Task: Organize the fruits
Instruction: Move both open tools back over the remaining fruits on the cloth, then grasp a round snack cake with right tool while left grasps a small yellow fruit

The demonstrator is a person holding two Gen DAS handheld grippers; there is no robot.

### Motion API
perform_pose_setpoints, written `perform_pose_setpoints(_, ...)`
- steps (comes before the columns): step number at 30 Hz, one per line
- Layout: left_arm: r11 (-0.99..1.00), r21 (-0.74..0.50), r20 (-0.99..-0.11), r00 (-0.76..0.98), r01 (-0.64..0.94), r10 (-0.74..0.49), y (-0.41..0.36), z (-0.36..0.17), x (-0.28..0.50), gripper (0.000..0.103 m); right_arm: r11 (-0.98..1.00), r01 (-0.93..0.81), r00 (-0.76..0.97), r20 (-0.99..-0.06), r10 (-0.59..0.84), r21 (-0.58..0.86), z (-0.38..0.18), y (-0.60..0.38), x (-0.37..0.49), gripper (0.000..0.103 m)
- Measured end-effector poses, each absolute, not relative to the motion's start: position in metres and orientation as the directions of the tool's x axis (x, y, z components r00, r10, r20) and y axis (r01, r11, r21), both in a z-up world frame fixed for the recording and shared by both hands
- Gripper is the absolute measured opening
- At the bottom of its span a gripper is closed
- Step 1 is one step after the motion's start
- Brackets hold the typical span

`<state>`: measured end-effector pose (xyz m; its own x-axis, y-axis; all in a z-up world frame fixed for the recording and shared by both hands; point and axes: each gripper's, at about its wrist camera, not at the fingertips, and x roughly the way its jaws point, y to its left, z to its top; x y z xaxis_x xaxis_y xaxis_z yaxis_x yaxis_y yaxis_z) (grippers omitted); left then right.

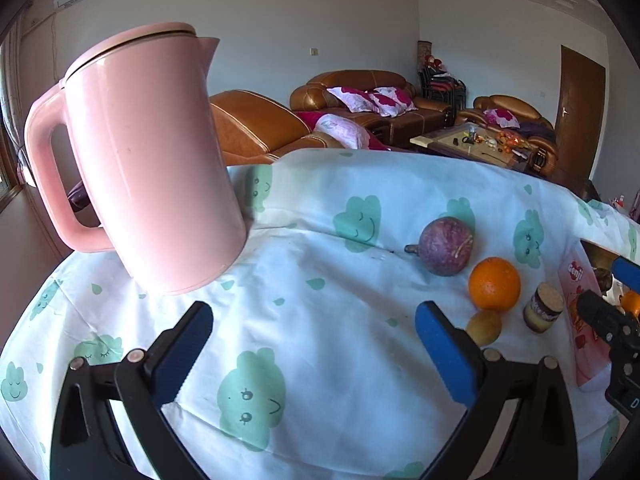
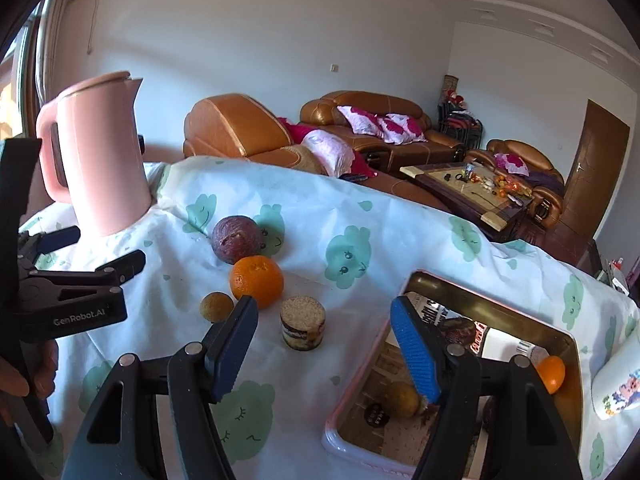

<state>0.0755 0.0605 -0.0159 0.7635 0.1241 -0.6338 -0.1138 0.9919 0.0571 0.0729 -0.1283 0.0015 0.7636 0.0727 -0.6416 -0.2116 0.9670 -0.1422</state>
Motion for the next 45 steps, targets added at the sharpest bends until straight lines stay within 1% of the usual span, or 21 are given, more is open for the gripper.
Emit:
perform_pose_setpoints(2, 0.991, 0.057, -0.639, 0.759, -0.120, 0.129, 0.065, -0.017, 0.077, 0.103, 0.961, -0.237, 0.725, -0.685, 0.078, -0.141, -0.005, -0.123, 0.085, 0.069)
perform_pose_setpoints(3, 0.991, 0.060, -0.641, 0.756, -0.120, 0.130, 0.066, -0.018, 0.079, 0.103, 0.957, -0.251, 0.707, -0.703, 0.081, -0.142, -0.007, -0.120, 0.091, 0.065)
perform_pose_setpoints(5, 0.991, 0.065, -0.644, 0.754, -0.115, 0.130, 0.066, -0.019, 0.079, 0.103, 0.946, -0.285, 0.666, -0.742, 0.076, -0.158, -0.013, -0.115, 0.102, 0.062)
perform_pose_setpoints(7, 0.992, 0.066, -0.646, 0.754, -0.107, 0.124, 0.065, -0.019, 0.081, 0.103, 0.928, -0.318, 0.633, -0.773, 0.054, -0.195, -0.021, -0.108, 0.111, 0.060)
perform_pose_setpoints(9, 0.993, 0.068, -0.649, 0.751, -0.099, 0.119, 0.064, -0.019, 0.081, 0.103, 0.911, -0.344, 0.596, -0.803, 0.024, -0.229, -0.030, -0.102, 0.119, 0.055)
perform_pose_setpoints(10, 0.993, 0.070, -0.650, 0.750, -0.097, 0.119, 0.063, -0.019, 0.082, 0.103, 0.903, -0.354, 0.576, -0.817, 0.004, -0.245, -0.035, -0.099, 0.123, 0.055)
perform_pose_setpoints(12, 0.993, 0.071, -0.653, 0.748, -0.096, 0.119, 0.064, -0.019, 0.082, 0.103, 0.891, -0.360, 0.568, -0.823, -0.026, -0.276, -0.040, -0.097, 0.127, 0.051)
perform_pose_setpoints(13, 0.993, 0.068, -0.654, 0.747, -0.096, 0.117, 0.064, -0.019, 0.082, 0.103, 0.891, -0.364, 0.558, -0.830, -0.025, -0.272, -0.040, -0.097, 0.128, 0.050)
perform_pose_setpoints(16, 0.994, 0.064, -0.655, 0.748, -0.088, 0.108, 0.063, -0.020, 0.082, 0.103, 0.911, -0.359, 0.513, -0.858, 0.010, -0.203, -0.036, -0.104, 0.132, 0.042)
perform_pose_setpoints(17, 0.994, 0.065, -0.654, 0.749, -0.084, 0.106, 0.062, -0.020, 0.082, 0.103, 0.913, -0.353, 0.511, -0.859, 0.007, -0.203, -0.035, -0.106, 0.131, 0.038)
perform_pose_setpoints(18, 0.995, 0.067, -0.653, 0.750, -0.079, 0.103, 0.060, -0.020, 0.081, 0.103, 0.910, -0.358, 0.516, -0.857, 0.006, -0.209, -0.034, -0.107, 0.129, 0.037)
perform_pose_setpoints(20, 0.996, 0.070, -0.651, 0.753, -0.063, 0.094, 0.057, -0.020, 0.081, 0.103, 0.905, -0.357, 0.541, -0.841, -0.004, -0.233, -0.032, -0.106, 0.119, 0.037)
perform_pose_setpoints(22, 0.996, 0.075, -0.648, 0.757, -0.041, 0.080, 0.052, -0.018, 0.077, 0.102, 0.922, -0.326, 0.596, -0.802, 0.029, -0.209, -0.022, -0.110, 0.104, 0.037)
perform_pose_setpoints(27, 0.998, 0.064, -0.643, 0.765, 0.024, 0.023, 0.040, -0.018, 0.073, 0.102, 0.973, -0.208, 0.767, -0.633, 0.099, -0.099, 0.011, -0.123, 0.054, 0.037)
perform_pose_setpoints(31, 0.995, 0.048, -0.659, 0.751, 0.084, -0.032, 0.027, -0.021, 0.073, 0.102, 0.990, -0.133, 0.842, -0.533, 0.084, -0.053, 0.013, -0.128, 0.026, 0.037)
perform_pose_setpoints(32, 0.994, 0.045, -0.661, 0.749, 0.102, -0.047, 0.022, -0.021, 0.073, 0.102, 0.992, -0.119, 0.850, -0.521, 0.080, -0.042, 0.011, -0.129, 0.026, 0.037)
perform_pose_setpoints(36, 0.986, 0.065, -0.658, 0.749, 0.155, -0.074, 0.001, -0.021, 0.072, 0.101, 0.995, -0.094, 0.845, -0.530, 0.071, -0.016, 0.004, -0.135, 0.033, 0.037)
perform_pose_setpoints(39, 0.980, 0.084, -0.666, 0.741, 0.182, -0.080, -0.015, -0.022, 0.076, 0.095, 0.997, -0.074, 0.853, -0.516, 0.071, 0.015, 0.006, -0.146, 0.033, 0.037)
perform_pose_setpoints(42, 0.975, 0.068, -0.698, 0.708, 0.210, -0.103, -0.027, -0.027, 0.085, 0.085, 0.998, -0.053, 0.862, -0.503, 0.061, 0.031, 0.008, -0.155, 0.030, 0.037)
perform_pose_setpoints(44, 0.972, 0.054, -0.730, 0.673, 0.230, -0.119, -0.035, -0.032, 0.095, 0.071, 0.998, -0.048, 0.861, -0.504, 0.062, 0.042, 0.008, -0.159, 0.030, 0.037)
perform_pose_setpoints(45, 0.970, 0.056, -0.745, 0.657, 0.235, -0.116, -0.038, -0.036, 0.098, 0.068, 0.998, -0.048, 0.860, -0.507, 0.064, 0.046, 0.008, -0.160, 0.031, 0.037)
